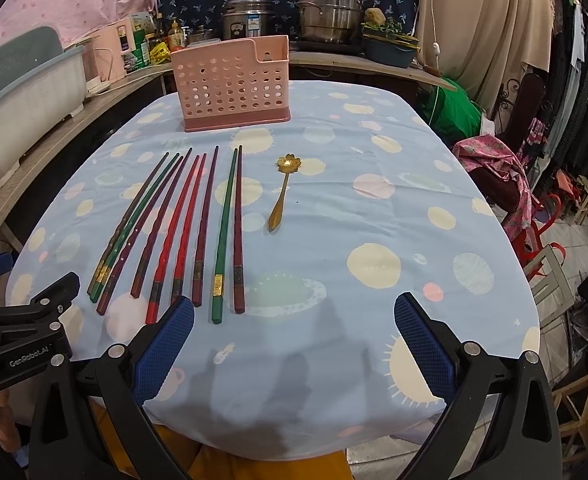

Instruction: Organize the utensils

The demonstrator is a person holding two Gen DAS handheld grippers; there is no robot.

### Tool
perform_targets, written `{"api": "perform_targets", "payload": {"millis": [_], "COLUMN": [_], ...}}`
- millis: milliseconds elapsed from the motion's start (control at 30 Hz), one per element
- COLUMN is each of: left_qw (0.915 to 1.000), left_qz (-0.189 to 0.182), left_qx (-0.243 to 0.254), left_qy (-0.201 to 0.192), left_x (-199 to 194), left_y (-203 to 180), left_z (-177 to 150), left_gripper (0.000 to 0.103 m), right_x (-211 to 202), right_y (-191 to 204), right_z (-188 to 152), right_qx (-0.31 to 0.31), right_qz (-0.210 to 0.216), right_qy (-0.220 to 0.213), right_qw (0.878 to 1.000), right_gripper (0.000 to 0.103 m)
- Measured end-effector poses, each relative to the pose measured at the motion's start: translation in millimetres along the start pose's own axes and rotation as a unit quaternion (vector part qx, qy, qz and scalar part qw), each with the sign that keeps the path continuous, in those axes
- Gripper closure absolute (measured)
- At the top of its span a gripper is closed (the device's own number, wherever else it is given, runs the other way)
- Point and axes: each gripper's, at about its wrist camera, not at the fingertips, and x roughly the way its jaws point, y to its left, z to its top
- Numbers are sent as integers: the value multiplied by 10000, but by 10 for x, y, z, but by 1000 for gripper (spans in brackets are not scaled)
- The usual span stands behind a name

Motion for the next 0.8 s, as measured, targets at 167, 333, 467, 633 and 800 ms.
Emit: {"api": "perform_targets", "payload": {"millis": [167,333,467,633,800], "left_qw": [10000,10000,10000,10000,10000], "left_qz": [14,18,18,16,18], "left_qx": [-9,-16,-20,-18,-24], "left_qy": [16,21,23,25,31], "left_x": [12,15,18,18,20], "left_y": [15,24,35,32,37], "left_z": [-11,-18,-21,-19,-25], "left_gripper": [7,7,7,7,7], "right_x": [-3,-1,-7,-6,-6], "right_y": [14,9,14,28,36], "right_z": [3,6,6,2,-3], "right_qx": [-23,-27,-51,-64,-64], "right_qz": [-38,-17,-24,-25,-24], "right_qy": [-5,-6,-18,-21,-14], "right_qw": [10000,10000,10000,10000,10000], "right_gripper": [7,7,7,7,7]}}
